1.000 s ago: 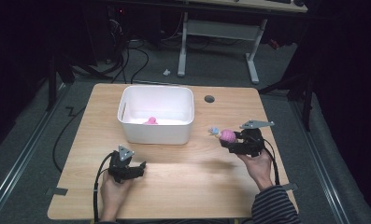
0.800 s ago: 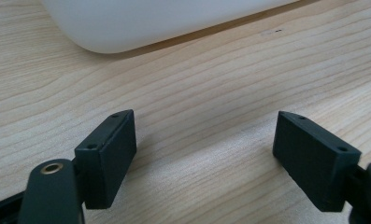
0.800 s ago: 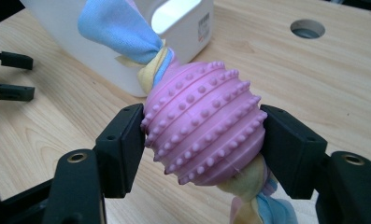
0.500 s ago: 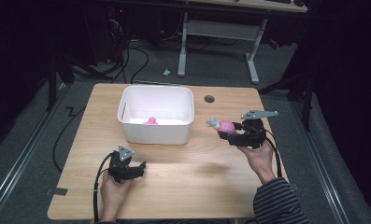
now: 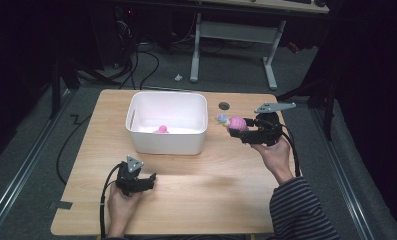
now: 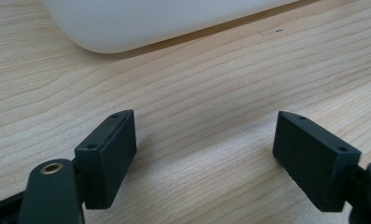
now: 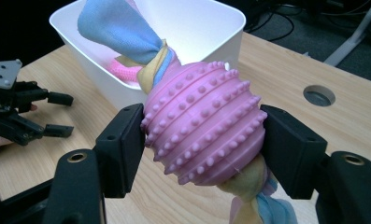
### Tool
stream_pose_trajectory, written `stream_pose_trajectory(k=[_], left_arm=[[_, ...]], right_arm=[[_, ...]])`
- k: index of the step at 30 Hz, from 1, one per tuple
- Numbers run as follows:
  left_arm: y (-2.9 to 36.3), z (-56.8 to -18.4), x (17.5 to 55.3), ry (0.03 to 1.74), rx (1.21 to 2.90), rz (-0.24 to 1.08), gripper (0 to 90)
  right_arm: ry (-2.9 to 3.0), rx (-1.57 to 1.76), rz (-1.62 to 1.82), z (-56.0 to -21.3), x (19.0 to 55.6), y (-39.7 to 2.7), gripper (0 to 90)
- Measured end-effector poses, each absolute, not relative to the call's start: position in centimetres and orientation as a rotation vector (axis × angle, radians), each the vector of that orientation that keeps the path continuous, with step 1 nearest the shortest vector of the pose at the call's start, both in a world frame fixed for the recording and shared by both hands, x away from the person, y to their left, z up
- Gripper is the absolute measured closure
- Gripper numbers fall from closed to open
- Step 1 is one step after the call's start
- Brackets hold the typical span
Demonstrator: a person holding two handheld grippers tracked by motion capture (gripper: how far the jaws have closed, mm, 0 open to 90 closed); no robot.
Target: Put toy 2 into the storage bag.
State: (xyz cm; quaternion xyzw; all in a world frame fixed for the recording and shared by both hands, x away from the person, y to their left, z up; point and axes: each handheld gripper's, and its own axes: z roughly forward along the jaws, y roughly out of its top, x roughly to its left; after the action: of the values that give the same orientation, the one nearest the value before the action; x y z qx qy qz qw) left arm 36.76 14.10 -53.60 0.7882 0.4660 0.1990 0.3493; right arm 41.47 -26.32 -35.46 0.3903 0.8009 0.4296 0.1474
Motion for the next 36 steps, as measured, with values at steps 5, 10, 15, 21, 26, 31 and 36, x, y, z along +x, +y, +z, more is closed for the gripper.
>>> stream_pose_trajectory(k=[5,10,15,21,26,31,36], left_arm=[[14.1,-53.6,36.8,1.207,2.042,0.515,21.9],[14.1,-53.6,36.8,1.207,2.042,0.514,21.8],[14.1,-53.6,36.8,1.206,2.043,0.514,21.8],[14.1,-53.6,36.8,1.206,2.043,0.514,21.8],[14.1,-53.6,36.8,1.206,2.043,0.514,21.7],[14.1,-53.6,36.8,1.205,2.043,0.513,21.8],[14.1,-53.6,36.8,1.204,2.043,0.512,21.7]], right_arm=[[2.312,1.112,1.248,-34.8,41.9,-25.9,33.9],[2.325,1.082,1.230,-33.6,42.5,-24.7,33.9],[2.337,1.043,1.209,-32.9,43.2,-23.6,33.8],[2.348,1.019,1.202,-32.2,43.9,-22.5,33.8],[2.359,1.005,1.208,-31.8,44.3,-21.7,33.8],[2.380,0.991,1.202,-31.8,44.8,-20.8,33.8],[2.401,0.973,1.192,-31.8,45.4,-19.7,33.8]])
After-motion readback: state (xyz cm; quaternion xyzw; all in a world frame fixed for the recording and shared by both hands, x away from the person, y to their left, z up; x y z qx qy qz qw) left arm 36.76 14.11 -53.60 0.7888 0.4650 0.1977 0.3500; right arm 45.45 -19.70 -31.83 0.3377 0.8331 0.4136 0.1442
